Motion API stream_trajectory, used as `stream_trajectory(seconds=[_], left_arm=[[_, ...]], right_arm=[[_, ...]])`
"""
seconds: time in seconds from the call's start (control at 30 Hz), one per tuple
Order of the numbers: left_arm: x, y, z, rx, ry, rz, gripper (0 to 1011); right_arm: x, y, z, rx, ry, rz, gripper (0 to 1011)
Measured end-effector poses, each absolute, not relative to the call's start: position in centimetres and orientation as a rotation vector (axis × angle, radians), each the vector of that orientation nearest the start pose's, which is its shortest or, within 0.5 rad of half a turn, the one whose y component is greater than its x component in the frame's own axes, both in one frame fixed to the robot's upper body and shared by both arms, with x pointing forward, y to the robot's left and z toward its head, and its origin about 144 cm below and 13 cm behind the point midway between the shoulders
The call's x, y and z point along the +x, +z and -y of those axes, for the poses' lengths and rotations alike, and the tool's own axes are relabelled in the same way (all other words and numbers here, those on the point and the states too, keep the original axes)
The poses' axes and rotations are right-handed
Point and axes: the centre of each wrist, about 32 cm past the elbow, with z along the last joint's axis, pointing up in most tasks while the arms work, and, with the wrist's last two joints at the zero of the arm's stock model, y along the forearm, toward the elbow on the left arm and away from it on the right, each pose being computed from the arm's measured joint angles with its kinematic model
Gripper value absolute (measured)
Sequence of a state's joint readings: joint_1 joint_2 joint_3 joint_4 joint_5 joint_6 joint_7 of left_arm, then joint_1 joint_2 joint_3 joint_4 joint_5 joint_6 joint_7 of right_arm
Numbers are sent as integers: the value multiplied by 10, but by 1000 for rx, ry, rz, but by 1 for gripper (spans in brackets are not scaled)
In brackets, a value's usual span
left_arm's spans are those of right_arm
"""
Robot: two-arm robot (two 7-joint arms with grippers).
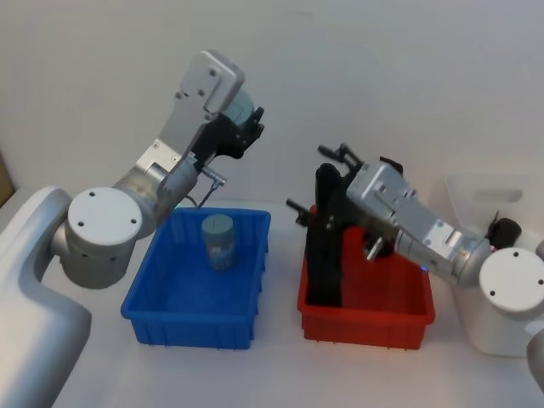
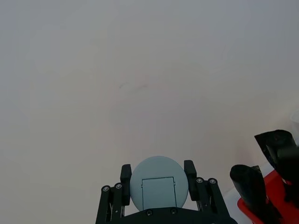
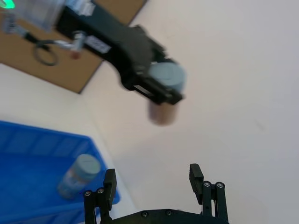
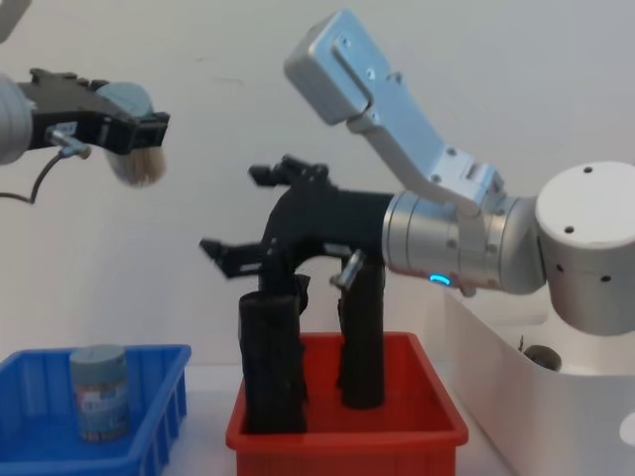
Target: Pick the cotton swabs from the blue box and place them into the white box.
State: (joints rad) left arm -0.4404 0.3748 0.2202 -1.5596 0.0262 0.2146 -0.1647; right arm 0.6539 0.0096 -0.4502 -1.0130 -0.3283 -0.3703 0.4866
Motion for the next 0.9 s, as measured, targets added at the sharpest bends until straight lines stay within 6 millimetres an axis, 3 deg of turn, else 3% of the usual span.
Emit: stream_trajectory(seconds=[0.33,0.9], left_arm=[[544,1290,-278,249,1302,391,692],[541,1286,-271,211,1262,372,692]], right_arm=[[613,1229,112,-127,-698,762,1001],[611,1232,106,-127,-704,790,1001]])
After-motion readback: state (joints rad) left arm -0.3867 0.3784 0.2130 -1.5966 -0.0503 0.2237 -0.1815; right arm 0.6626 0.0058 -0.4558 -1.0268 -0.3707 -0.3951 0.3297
